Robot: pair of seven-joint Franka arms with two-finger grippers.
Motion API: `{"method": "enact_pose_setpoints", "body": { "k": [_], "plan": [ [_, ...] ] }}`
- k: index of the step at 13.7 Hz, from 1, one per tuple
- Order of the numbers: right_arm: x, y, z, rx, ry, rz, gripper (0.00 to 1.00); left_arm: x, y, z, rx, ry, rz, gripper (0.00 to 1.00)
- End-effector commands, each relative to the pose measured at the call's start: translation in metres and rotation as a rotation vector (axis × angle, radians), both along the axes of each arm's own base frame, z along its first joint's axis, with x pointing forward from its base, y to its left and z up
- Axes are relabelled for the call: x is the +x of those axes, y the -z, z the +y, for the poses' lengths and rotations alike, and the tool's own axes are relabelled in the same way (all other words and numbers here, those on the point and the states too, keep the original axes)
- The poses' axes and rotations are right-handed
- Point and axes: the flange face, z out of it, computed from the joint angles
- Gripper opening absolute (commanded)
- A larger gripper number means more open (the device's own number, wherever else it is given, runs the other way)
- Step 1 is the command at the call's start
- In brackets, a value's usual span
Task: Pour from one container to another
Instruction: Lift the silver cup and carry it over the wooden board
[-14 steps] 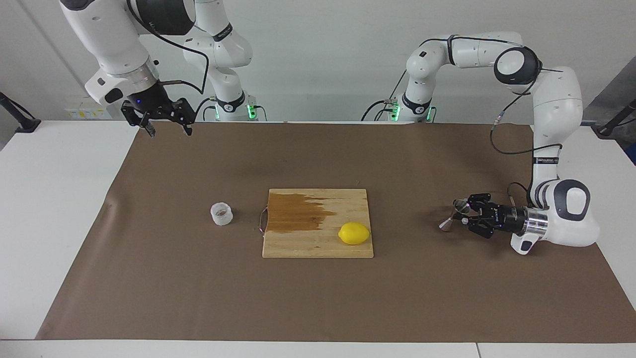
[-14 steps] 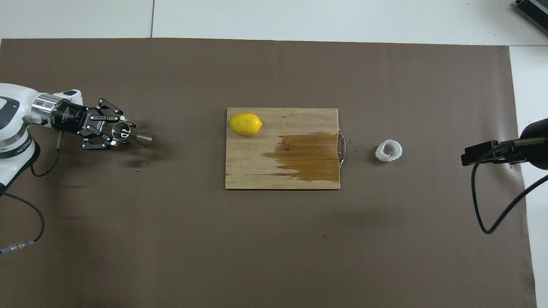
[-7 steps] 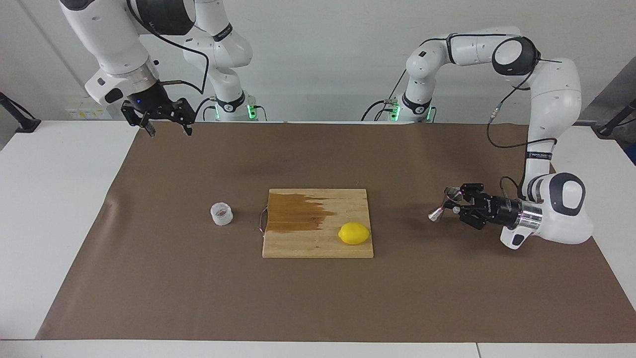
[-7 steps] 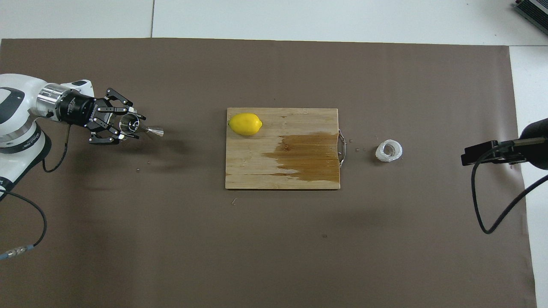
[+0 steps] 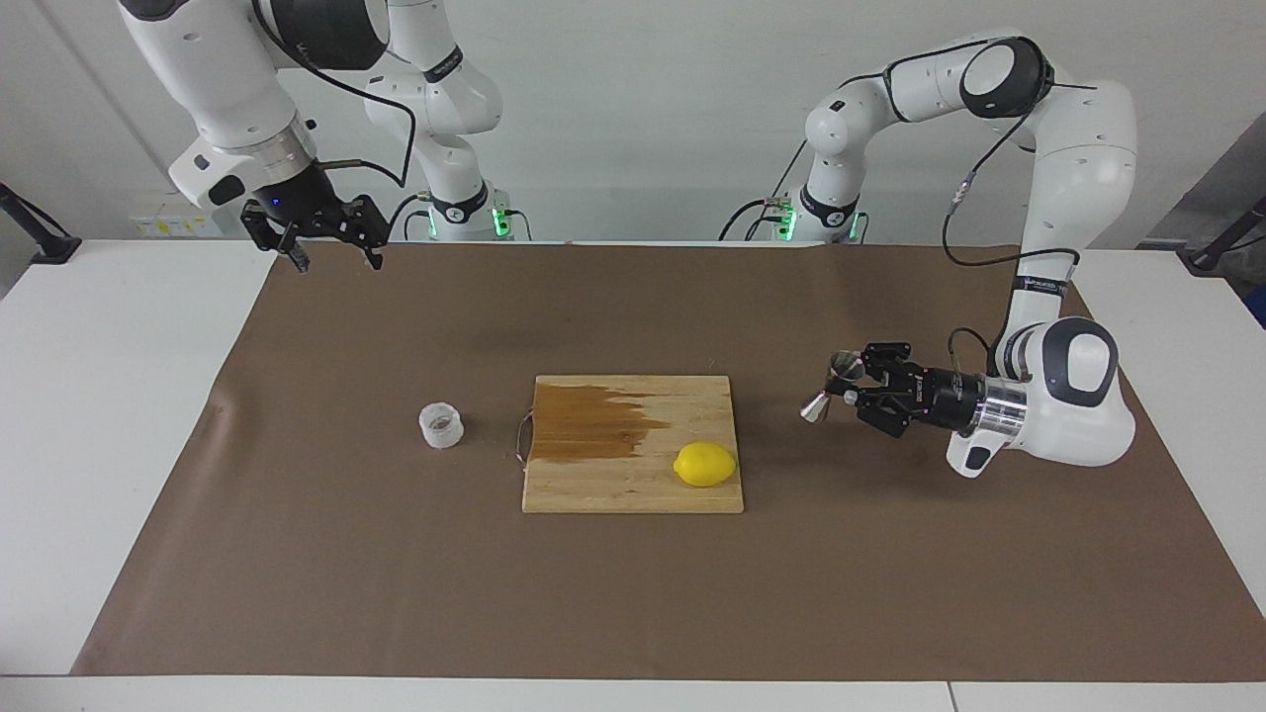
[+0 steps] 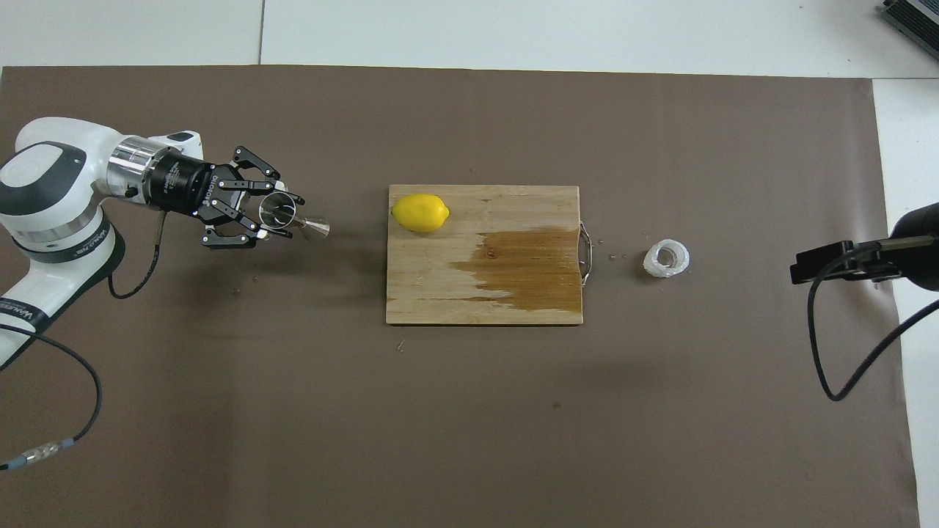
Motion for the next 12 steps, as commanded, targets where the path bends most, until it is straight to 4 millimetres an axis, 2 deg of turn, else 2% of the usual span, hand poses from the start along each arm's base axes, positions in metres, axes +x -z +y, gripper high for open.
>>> {"method": "enact_pose_setpoints", "body": {
  "k": [1,7,12],
  "plan": [
    [-0.004,-0.001,-0.001,0.023,0.013,0.006,1.00,-0.008,-0.006,-0.027,0.033,-0.033,0.014,0.00],
    [-0.004,0.000,-0.001,0.021,0.013,0.007,1.00,-0.017,-0.004,-0.107,0.030,-0.098,0.060,0.00],
    [-0.004,0.000,-0.001,0.023,0.013,0.007,1.00,-0.024,-0.001,-0.159,0.012,-0.177,0.091,0.00]
  ]
}}
